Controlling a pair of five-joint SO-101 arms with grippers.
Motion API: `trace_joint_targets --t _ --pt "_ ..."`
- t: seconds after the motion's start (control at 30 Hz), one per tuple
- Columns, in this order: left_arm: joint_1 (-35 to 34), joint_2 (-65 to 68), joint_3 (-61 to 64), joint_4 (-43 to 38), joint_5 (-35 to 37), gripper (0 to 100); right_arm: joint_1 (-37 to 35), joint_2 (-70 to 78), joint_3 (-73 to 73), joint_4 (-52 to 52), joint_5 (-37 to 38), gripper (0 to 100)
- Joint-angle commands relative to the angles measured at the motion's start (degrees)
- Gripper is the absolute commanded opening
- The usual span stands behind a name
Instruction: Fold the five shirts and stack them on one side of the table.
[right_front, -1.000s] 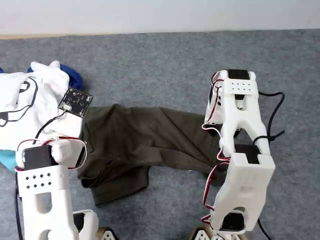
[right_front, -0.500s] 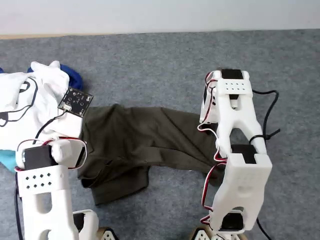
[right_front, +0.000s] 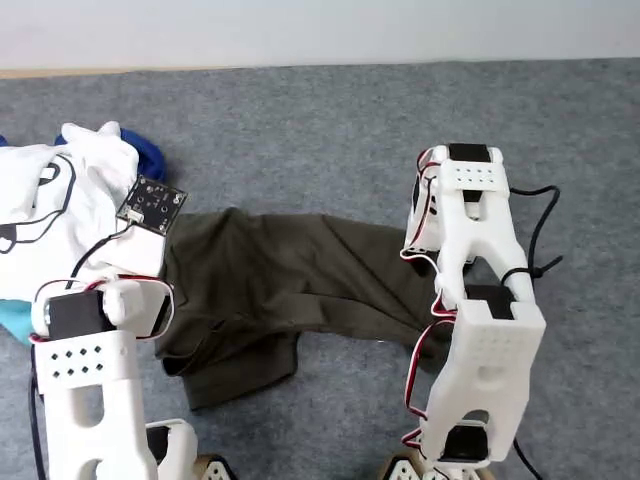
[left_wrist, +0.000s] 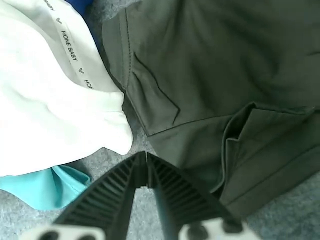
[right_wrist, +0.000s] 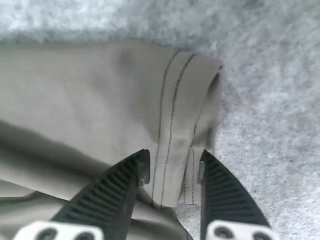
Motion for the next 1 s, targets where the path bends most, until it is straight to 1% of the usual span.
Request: trace_joint_targets --t 0.0,0.37,0.5,0.53,0.87,0.97 --pt "0.4 -1.1 -0.3 0.4 0.5 0 0.4 -2.2 -2.7 0.0 0.9 17.7" --pt "0.4 -1.1 -0.3 0.4 0.5 0 0.0 2.2 -2.7 -1.0 0.6 17.1" --pt "0.4 -1.1 -0.3 0.4 0.5 0 0.3 2.9 -2.7 -1.2 0.6 6.9" --pt "0.4 -1.1 -0.3 0.4 0.5 0 0.3 2.9 -2.7 -1.2 0.6 6.1" --pt "0.4 -1.1 -0.2 0.4 0.5 0 0.5 2.5 -2.7 -0.4 0.9 7.4" --pt "0.4 -1.0 -0.2 0.4 0.5 0 0.4 2.0 -2.7 0.9 0.7 12.6"
